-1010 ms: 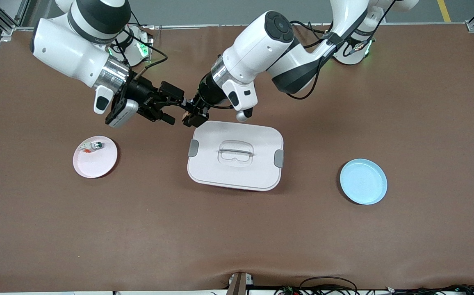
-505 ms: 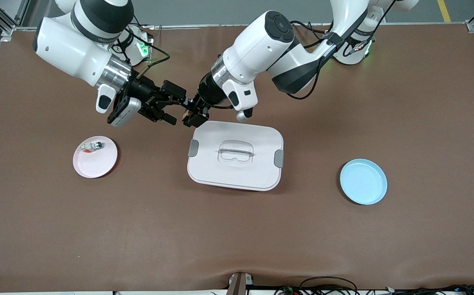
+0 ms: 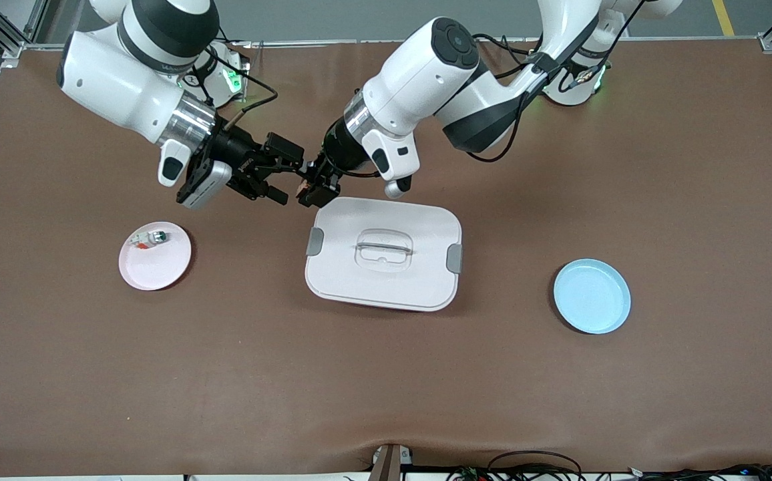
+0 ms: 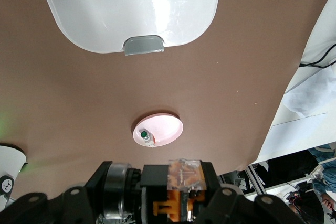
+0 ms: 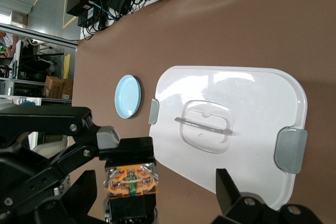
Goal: Transfer orange switch to right arm and place
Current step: 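Close the right gripper on the switch held by the left gripper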
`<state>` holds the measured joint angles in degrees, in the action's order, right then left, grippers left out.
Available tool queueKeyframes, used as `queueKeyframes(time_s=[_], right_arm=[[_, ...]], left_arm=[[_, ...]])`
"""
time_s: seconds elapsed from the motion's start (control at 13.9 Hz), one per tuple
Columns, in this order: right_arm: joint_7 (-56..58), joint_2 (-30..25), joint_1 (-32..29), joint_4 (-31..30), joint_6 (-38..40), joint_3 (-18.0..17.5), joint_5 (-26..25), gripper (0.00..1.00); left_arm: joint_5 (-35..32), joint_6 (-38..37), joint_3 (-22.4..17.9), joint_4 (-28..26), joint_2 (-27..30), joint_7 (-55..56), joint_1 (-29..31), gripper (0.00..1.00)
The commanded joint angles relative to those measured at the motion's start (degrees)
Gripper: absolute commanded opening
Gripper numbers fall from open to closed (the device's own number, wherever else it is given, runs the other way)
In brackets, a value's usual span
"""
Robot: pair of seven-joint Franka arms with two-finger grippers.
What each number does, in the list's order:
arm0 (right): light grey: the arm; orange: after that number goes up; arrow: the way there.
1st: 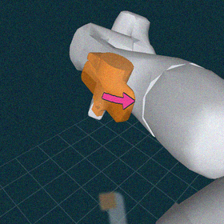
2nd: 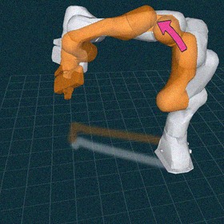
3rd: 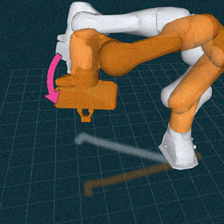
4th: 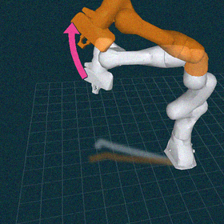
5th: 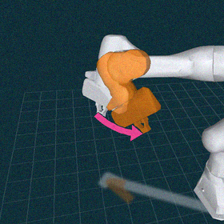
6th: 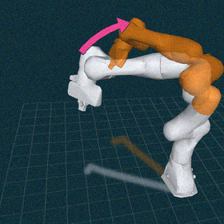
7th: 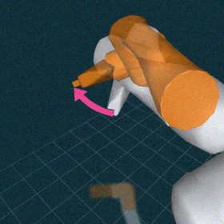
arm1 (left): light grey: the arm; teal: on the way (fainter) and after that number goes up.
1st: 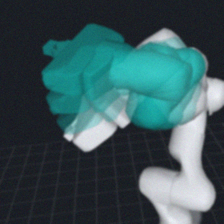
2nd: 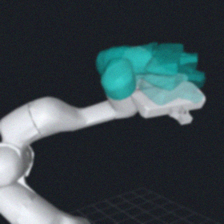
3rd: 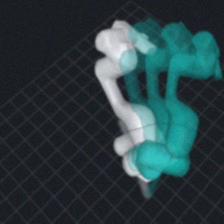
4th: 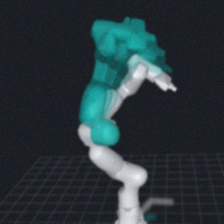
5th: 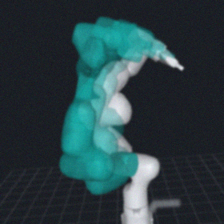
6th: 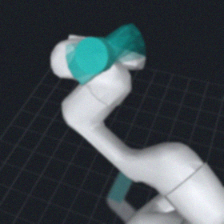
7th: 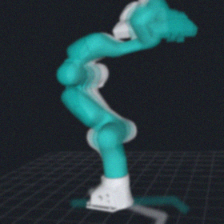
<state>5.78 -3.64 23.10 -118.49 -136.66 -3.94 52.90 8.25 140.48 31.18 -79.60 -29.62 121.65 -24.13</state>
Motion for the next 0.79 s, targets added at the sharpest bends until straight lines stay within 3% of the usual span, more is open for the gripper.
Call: queueKeyframes(time_s=[0.0, 0.5, 0.72], right_arm=[[1.4, -0.5, 0.8, -1.0, -1.0, 0.4, 2.1, 1.00], [1.3, 0.3, 0.8, -0.2, -0.9, 0.4, 2.1, 1.00], [1.4, 0.7, 0.8, 0.8, -0.9, 0.4, 2.1, 0.68]], left_arm=[[-1.3, 0.5, -0.1, 0.3, 0.4, 0.8, -0.2, 0.28], [-1.3, 0.5, -0.1, 0.4, 0.5, 0.8, -0.4, 0.28], [-1.3, 0.5, -0.1, 0.4, 0.5, 0.8, -0.6, 0.28]])
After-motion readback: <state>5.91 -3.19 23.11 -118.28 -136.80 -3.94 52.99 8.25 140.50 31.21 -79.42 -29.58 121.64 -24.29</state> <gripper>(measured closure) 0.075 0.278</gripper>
